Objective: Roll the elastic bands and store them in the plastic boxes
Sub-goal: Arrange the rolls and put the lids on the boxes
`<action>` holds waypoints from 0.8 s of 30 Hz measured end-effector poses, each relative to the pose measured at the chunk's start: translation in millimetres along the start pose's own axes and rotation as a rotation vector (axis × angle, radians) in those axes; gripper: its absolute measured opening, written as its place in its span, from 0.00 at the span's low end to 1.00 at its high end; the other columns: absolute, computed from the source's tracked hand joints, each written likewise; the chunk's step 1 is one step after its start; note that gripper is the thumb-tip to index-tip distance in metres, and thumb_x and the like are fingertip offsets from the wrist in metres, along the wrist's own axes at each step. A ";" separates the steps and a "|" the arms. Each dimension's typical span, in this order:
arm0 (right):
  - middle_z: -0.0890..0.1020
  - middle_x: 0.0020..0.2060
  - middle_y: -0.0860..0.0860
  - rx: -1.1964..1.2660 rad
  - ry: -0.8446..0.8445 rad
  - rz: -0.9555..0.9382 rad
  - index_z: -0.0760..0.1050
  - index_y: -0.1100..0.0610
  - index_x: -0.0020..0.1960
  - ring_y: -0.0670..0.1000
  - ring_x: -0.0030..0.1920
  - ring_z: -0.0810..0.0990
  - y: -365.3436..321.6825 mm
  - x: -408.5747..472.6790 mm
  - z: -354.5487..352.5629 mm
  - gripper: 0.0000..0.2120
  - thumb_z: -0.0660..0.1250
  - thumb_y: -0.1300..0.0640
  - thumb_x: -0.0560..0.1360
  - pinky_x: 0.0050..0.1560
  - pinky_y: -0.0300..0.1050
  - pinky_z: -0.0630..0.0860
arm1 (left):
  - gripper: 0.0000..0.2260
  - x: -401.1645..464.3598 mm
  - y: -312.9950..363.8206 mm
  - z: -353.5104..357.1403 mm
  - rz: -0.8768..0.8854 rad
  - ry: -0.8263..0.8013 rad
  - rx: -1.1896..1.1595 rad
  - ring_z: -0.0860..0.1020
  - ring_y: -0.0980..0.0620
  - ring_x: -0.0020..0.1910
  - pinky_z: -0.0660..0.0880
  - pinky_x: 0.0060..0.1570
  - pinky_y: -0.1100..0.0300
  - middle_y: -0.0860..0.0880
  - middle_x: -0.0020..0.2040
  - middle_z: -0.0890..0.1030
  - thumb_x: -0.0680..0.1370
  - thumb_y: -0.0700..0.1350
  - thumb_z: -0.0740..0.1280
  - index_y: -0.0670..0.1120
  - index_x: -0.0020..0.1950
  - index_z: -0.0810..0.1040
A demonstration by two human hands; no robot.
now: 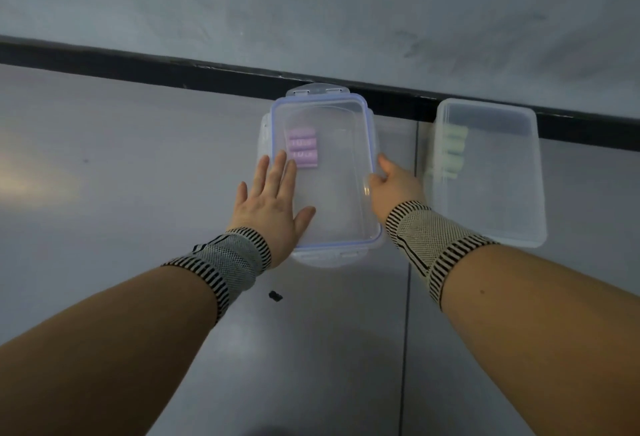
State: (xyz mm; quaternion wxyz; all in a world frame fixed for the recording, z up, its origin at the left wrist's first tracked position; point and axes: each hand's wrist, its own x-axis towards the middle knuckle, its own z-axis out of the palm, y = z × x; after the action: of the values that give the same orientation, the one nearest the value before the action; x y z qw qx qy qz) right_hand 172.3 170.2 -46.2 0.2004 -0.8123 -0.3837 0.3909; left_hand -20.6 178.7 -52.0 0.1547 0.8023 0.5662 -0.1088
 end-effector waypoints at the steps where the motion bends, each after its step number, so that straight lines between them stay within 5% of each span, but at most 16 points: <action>1: 0.73 0.63 0.57 -0.094 0.014 -0.013 0.63 0.50 0.73 0.55 0.51 0.77 -1.7 2.4 1.8 0.21 0.53 0.54 0.81 0.52 0.46 0.76 | 0.33 0.4 -0.2 0.8 0.001 0.002 0.002 0.35 0.50 0.75 0.45 0.74 0.45 0.52 0.76 0.33 0.79 0.61 0.47 0.48 0.76 0.35; 5: 0.75 0.56 0.59 -0.239 0.141 -0.030 0.75 0.54 0.59 0.60 0.53 0.76 -6.2 10.1 8.8 0.17 0.52 0.49 0.80 0.55 0.51 0.75 | 0.33 2.0 -1.6 5.4 0.011 0.014 -0.006 0.35 0.49 0.75 0.44 0.74 0.45 0.51 0.76 0.34 0.79 0.61 0.47 0.48 0.76 0.36; 9: 0.80 0.44 0.52 0.108 0.147 0.071 0.78 0.57 0.58 0.53 0.43 0.78 -9.4 10.1 15.7 0.14 0.58 0.53 0.80 0.38 0.41 0.76 | 0.33 2.9 -3.8 6.7 0.029 0.021 -0.005 0.35 0.49 0.75 0.44 0.74 0.46 0.50 0.76 0.34 0.79 0.61 0.47 0.47 0.76 0.36; 12: 0.82 0.47 0.56 0.197 0.167 0.056 0.77 0.61 0.58 0.57 0.48 0.80 -7.3 7.7 12.1 0.14 0.58 0.55 0.80 0.49 0.48 0.78 | 0.34 2.3 -1.0 2.4 0.044 0.007 -0.075 0.37 0.49 0.75 0.47 0.74 0.48 0.50 0.77 0.36 0.79 0.59 0.51 0.46 0.77 0.39; 19: 0.70 0.63 0.58 -0.071 0.223 -0.016 0.71 0.57 0.66 0.58 0.55 0.75 -4.4 2.3 22.0 0.19 0.50 0.51 0.82 0.50 0.42 0.68 | 0.26 6.7 3.6 -19.4 -0.258 0.318 -0.563 0.66 0.47 0.70 0.61 0.66 0.59 0.46 0.74 0.63 0.78 0.47 0.65 0.43 0.74 0.62; 24: 0.77 0.44 0.59 0.063 0.218 -0.072 0.74 0.60 0.48 0.53 0.36 0.73 3.5 8.3 25.2 0.16 0.52 0.52 0.81 0.37 0.42 0.67 | 0.25 19.2 14.9 -18.5 -0.421 0.312 -0.748 0.71 0.49 0.66 0.66 0.65 0.59 0.48 0.69 0.71 0.77 0.47 0.65 0.46 0.73 0.65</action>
State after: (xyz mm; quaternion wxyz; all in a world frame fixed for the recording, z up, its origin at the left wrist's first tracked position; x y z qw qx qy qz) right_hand 157.4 175.1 -67.9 0.2806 -0.8289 -0.3761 0.3045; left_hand -0.1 197.8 -39.6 0.3211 0.5655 0.7339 0.1965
